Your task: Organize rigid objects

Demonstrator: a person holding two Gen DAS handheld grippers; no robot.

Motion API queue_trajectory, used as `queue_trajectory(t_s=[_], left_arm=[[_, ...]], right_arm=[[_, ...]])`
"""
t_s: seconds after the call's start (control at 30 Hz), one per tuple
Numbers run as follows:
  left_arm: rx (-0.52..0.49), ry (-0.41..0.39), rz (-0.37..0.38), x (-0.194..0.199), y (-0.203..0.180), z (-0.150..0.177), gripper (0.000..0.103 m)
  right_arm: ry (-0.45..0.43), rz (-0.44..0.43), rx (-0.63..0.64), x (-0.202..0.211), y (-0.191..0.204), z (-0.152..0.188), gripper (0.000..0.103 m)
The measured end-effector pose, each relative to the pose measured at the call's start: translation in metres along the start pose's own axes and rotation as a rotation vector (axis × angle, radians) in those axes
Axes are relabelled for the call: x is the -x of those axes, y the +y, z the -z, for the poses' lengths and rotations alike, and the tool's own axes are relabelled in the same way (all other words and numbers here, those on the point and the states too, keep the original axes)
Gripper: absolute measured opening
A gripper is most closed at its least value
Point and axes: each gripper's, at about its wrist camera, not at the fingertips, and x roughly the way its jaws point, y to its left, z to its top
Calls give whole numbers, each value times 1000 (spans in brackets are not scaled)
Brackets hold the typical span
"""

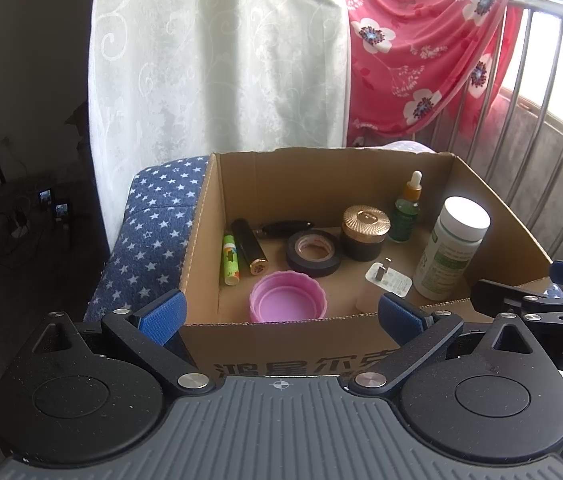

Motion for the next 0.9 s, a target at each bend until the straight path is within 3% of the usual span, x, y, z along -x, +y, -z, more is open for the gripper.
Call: queue_trajectory(t_s=[0.9], left_arm=[[-4,-6,-4,1,-3,0,102]], right_arm=[[-1,-1,-1,1,-1,0,103]])
